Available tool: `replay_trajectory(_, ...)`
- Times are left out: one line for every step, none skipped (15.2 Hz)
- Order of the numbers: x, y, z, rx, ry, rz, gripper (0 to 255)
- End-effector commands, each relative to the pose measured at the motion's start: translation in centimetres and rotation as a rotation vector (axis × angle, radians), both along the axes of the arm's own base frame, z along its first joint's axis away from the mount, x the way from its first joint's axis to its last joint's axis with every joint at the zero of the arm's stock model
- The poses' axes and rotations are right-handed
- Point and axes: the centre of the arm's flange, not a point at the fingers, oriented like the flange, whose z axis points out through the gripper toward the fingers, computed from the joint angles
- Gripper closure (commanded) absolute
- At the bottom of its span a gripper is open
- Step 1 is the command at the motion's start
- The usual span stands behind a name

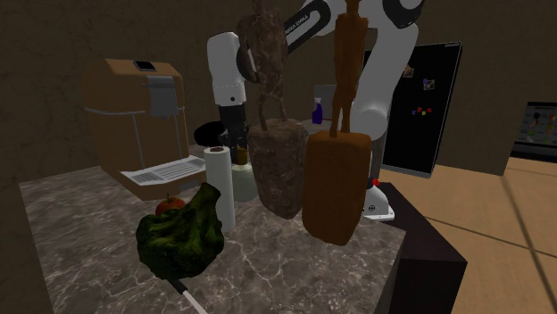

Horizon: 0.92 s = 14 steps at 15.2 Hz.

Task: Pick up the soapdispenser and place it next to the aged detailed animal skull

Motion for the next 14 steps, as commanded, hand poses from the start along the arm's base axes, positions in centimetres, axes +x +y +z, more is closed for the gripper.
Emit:
replay_trajectory(0.0, 0.0, 0.5, 0.000, 0.001, 0.000, 255)
replay_trajectory(0.0, 0.0, 1.0, 0.000, 0.001, 0.000, 255)
replay_trajectory(0.0, 0.0, 1.6, 0.000, 0.001, 0.000, 255)
replay_trajectory(0.0, 0.0, 2.1, 0.000, 0.001, 0.000, 255)
replay_trajectory(0.0, 0.0, 2.6, 0.000, 0.001, 0.000, 255)
replay_trajectory(0.0, 0.0, 3.2, 0.000, 0.001, 0.000, 255)
replay_trajectory(0.0, 0.0, 3.7, 0.000, 0.001, 0.000, 255)
replay_trajectory(0.0, 0.0, 4.2, 0.000, 0.001, 0.000, 255)
replay_trajectory(0.0, 0.0, 4.7, 0.000, 0.001, 0.000, 255)
replay_trajectory(0.0, 0.0, 5.3, 0.000, 0.001, 0.000, 255)
replay_trajectory(0.0, 0.0, 5.8, 0.000, 0.001, 0.000, 255)
replay_trajectory(0.0, 0.0, 6.3, 0.000, 0.001, 0.000, 255)
replay_trajectory(0.0, 0.0, 6.8, 0.000, 0.001, 0.000, 255)
replay_trajectory(0.0, 0.0, 7.4, 0.000, 0.001, 0.000, 255)
